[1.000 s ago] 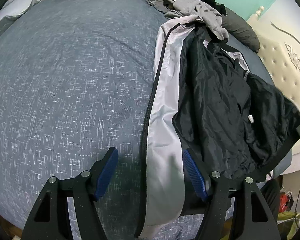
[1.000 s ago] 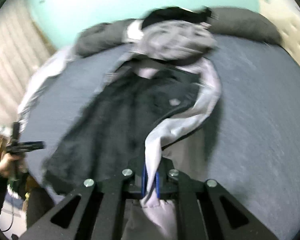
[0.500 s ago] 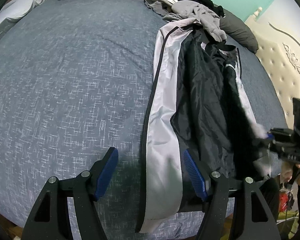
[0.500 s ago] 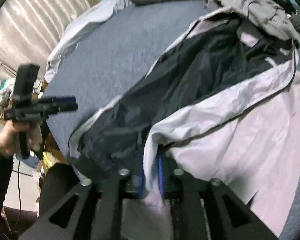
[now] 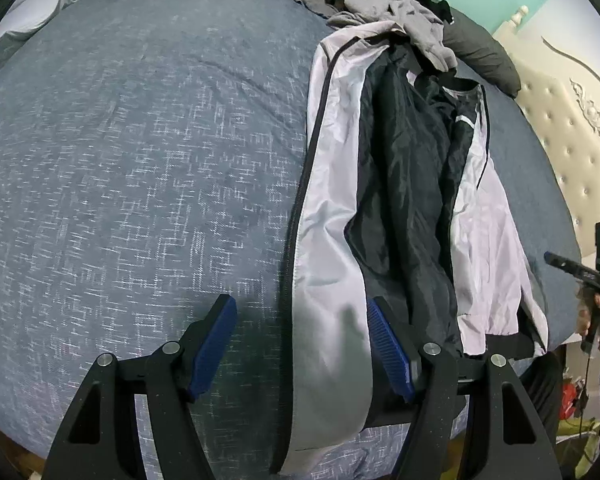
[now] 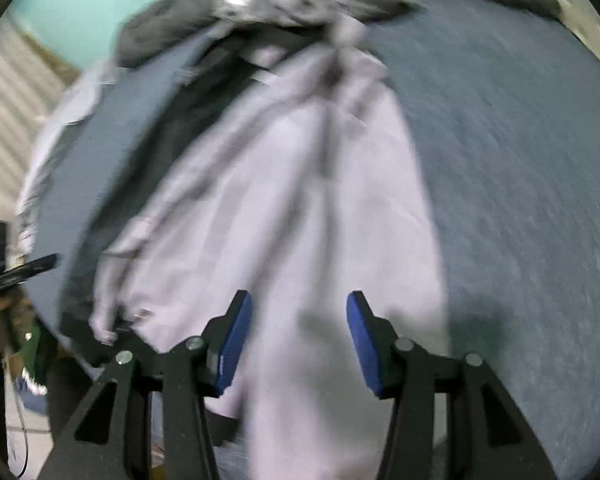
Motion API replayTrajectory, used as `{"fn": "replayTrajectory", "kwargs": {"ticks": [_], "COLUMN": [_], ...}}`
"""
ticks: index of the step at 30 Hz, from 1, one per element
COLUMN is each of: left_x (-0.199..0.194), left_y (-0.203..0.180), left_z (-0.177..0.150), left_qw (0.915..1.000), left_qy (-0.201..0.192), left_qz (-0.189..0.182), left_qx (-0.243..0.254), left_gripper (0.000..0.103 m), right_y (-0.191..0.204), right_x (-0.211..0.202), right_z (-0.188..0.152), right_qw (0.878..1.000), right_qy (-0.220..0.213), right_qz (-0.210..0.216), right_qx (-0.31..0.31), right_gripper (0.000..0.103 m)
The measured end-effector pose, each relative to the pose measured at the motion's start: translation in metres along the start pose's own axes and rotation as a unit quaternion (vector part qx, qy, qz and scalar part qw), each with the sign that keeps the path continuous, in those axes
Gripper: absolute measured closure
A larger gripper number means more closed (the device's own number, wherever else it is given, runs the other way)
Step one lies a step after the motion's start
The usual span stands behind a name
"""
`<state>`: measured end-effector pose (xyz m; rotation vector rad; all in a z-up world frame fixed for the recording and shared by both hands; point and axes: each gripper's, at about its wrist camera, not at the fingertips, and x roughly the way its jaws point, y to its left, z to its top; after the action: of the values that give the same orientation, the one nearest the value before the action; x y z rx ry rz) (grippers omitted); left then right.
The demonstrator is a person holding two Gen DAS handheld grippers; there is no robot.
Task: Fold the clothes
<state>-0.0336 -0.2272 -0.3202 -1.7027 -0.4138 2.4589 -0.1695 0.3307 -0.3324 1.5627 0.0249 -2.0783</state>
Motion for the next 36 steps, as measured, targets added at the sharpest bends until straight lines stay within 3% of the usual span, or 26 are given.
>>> {"fn": "replayTrajectory", "kwargs": {"ticks": [1,4,11,21,22,23,26,27,36], "left_x": [0.001,0.005,0.004,0.002,0.002,0.002,0.003,0.003,0.015], "left_y": [-0.001,-0.004,-0.003,0.003,0.003,0.004,0.005,0.005,0.001], "left_z": [0.000,0.001,0.002,-0.002,-0.003,-0.003,-0.005,-0.006,-0.011], "left_qw": [1.0000,1.0000,1.0000,1.0000,1.0000,0.9999,0.9999,0.9999,0.9997], "left_qy": [0.001,0.004,0.004,0.006,0.006,0.007,0.010,0.011,0.024], "left_qz": [0.000,0.001,0.004,0.007,0.008,0.008,0.010,0.009,0.007], "left_qx": [0.000,0.001,0.003,-0.001,-0.001,-0.002,-0.005,-0.005,-0.007], "left_gripper": [0.031,0.031,0.031,0.031,0.031,0.031,0.031,0.031,0.031], "right_y": [-0.011,-0.022,0.053,0.080,0.080,0.080,0.077,0.075,0.045], "right_x": [0.005,0.016,0.033,0.091,0.091,0.090,0.075,0.070,0.011], "right_z": [-0.004,-0.015,-0.022,-0.038,-0.039,-0.040,-0.038,-0.038,-0.031], "right_qw": [1.000,0.998,0.995,0.992,0.992,0.992,0.994,0.994,0.997], "right_qy": [0.009,0.019,0.042,0.112,0.108,0.105,0.086,0.080,0.032], "right_qz": [-0.006,0.033,0.085,0.045,0.042,0.040,0.034,0.032,0.000], "right_qx": [0.016,0.051,-0.038,-0.049,-0.050,-0.052,-0.059,-0.061,-0.067], "right_gripper": [0.052,0.052,0.052,0.052,0.054,0.070,0.094,0.098,0.102]}}
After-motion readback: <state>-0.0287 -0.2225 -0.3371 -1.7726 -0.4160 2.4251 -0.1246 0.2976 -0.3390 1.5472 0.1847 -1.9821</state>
